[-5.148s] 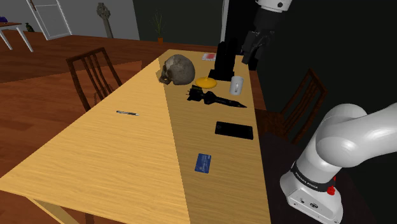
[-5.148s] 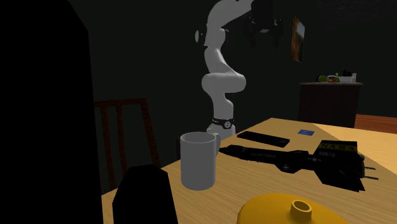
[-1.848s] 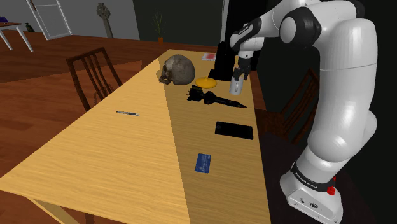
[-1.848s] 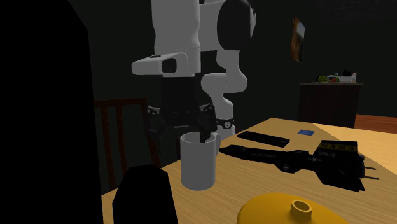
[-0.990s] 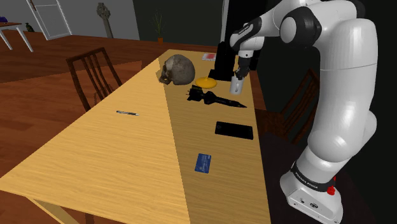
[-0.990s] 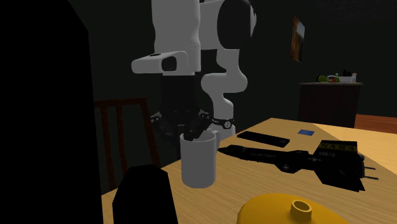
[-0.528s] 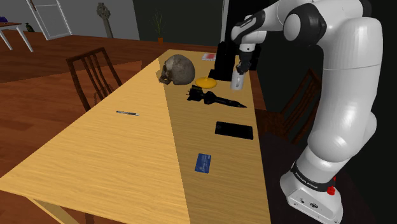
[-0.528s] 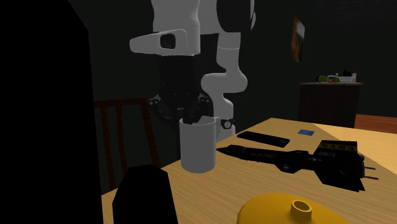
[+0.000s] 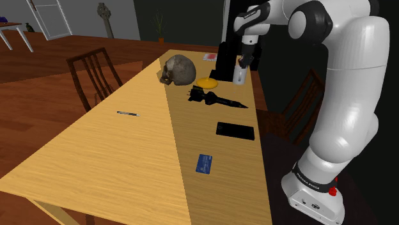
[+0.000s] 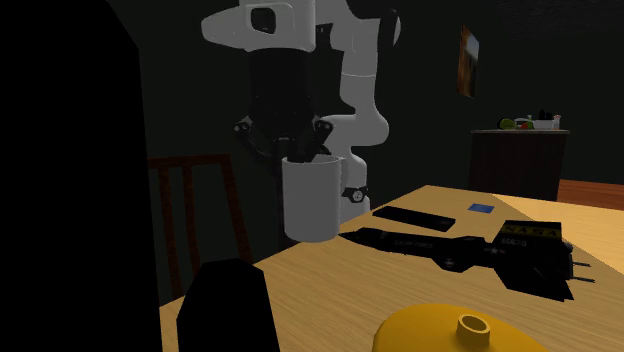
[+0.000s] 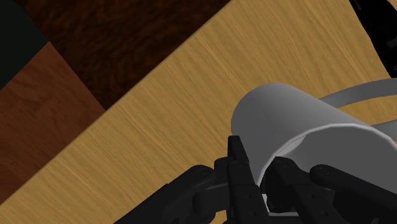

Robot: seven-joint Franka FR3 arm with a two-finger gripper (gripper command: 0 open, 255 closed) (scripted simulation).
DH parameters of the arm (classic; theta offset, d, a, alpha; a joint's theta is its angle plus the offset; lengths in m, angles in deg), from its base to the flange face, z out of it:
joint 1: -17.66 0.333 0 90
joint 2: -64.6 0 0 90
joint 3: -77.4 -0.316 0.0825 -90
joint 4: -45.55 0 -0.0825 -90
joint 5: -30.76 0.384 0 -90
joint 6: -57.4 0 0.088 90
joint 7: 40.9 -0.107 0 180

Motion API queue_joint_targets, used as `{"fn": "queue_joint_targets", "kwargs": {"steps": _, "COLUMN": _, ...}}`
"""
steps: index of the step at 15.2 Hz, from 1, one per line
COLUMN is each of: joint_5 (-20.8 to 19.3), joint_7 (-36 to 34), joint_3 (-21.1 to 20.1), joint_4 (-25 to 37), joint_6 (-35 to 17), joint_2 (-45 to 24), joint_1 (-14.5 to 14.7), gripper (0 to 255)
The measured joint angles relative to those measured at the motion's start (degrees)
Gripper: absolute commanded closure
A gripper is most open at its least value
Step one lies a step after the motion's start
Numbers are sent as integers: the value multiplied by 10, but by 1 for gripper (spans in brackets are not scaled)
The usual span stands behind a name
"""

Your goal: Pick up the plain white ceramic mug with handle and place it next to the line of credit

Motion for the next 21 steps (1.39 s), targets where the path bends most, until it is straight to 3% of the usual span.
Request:
{"fn": "queue_joint_targets", "kwargs": {"steps": 17, "joint_5": -7, "joint_7": -7, "joint_3": 5, "joint_4": 118, "joint_6": 127, "joint_2": 10, "joint_1": -7, "gripper": 255}}
{"fn": "queue_joint_targets", "kwargs": {"steps": 21, "joint_5": -25, "joint_7": -33, "joint_3": 1, "joint_4": 66, "joint_6": 116, "joint_2": 55, "joint_1": 19, "gripper": 255}}
